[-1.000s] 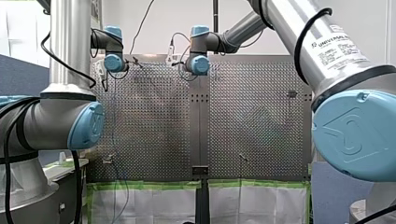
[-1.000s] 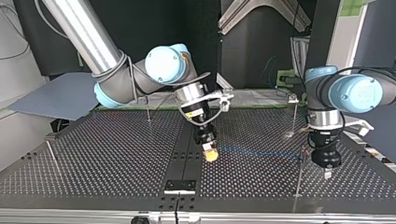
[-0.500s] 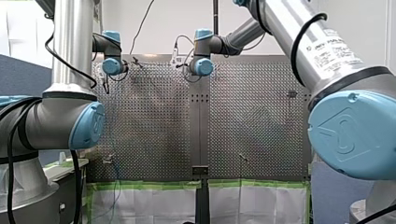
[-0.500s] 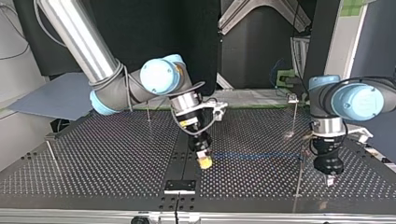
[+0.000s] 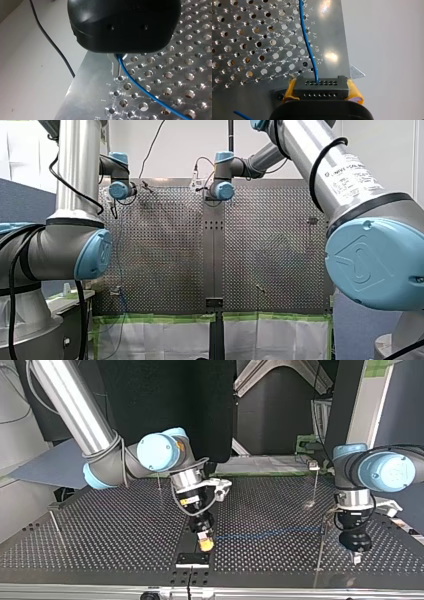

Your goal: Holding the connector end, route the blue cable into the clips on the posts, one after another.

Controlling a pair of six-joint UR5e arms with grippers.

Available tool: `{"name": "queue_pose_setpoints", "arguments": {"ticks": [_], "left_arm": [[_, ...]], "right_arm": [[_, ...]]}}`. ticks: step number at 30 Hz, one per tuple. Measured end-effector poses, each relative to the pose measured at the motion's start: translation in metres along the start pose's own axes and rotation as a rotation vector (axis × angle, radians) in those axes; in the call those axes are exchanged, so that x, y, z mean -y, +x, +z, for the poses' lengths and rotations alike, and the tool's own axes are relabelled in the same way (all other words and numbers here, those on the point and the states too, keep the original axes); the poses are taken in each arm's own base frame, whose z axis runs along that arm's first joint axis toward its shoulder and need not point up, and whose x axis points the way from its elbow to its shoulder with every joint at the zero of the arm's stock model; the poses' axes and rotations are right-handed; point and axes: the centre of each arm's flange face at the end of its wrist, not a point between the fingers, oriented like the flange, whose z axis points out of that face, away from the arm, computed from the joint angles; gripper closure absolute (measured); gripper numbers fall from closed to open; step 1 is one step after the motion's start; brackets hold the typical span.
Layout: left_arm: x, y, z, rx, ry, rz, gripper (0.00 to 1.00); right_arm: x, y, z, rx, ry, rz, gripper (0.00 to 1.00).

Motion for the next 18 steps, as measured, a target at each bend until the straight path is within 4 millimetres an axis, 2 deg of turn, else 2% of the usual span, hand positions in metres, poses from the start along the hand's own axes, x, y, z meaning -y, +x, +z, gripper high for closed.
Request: {"name": "queue_pose_setpoints", "arguments": {"ticks": [1, 2, 4, 8, 11, 13, 14, 15, 16, 18], "left_arm": [[0.0003, -0.0001, 0.0001, 0.001, 0.001, -0.001, 0.82], [0.0005, -0.0001, 0.0002, 0.002, 0.002, -0.001, 0.82], [0.0006, -0.0005, 0.0003, 0.005, -0.001, -0.002, 0.74], [0.0015, -0.0008, 0.0003, 0.008, -0.002, -0.018, 0.74], [0.0006, -0.0009, 0.0004, 0.007, -0.002, -0.037, 0.69], [-0.0012, -0.0009, -0.0001, 0.006, -0.016, -0.035, 0.41], [-0.0021, -0.0007, -0.0006, 0.003, -0.024, -0.031, 0.41], [-0.0034, -0.0002, -0.0016, -0.002, -0.037, -0.022, 0.26], [-0.0044, 0.0004, -0.0025, -0.007, -0.047, -0.015, 0.02], [-0.0065, 0.0017, -0.0047, -0.022, -0.070, 0.000, 0.02]], "right_arm": [[-0.0005, -0.0001, 0.0000, 0.001, 0.000, 0.000, 1.00], [-0.0008, -0.0002, -0.0001, 0.003, 0.000, 0.000, 1.00], [-0.0014, -0.0005, -0.0002, 0.005, 0.000, 0.000, 1.00], [-0.0041, -0.0005, 0.0002, 0.006, 0.000, -0.001, 1.00], [-0.0064, -0.0005, 0.0006, 0.006, 0.001, -0.002, 1.00], [-0.0076, -0.0006, 0.0007, 0.007, 0.000, -0.003, 1.00], [-0.0081, -0.0006, 0.0008, 0.008, 0.000, -0.003, 1.00], [-0.0084, -0.0008, 0.0007, 0.009, 0.000, -0.003, 1.00], [-0.0088, -0.0010, 0.0007, 0.009, 0.000, -0.003, 1.00], [-0.0095, -0.0013, 0.0007, 0.011, -0.001, -0.002, 1.00]]}}
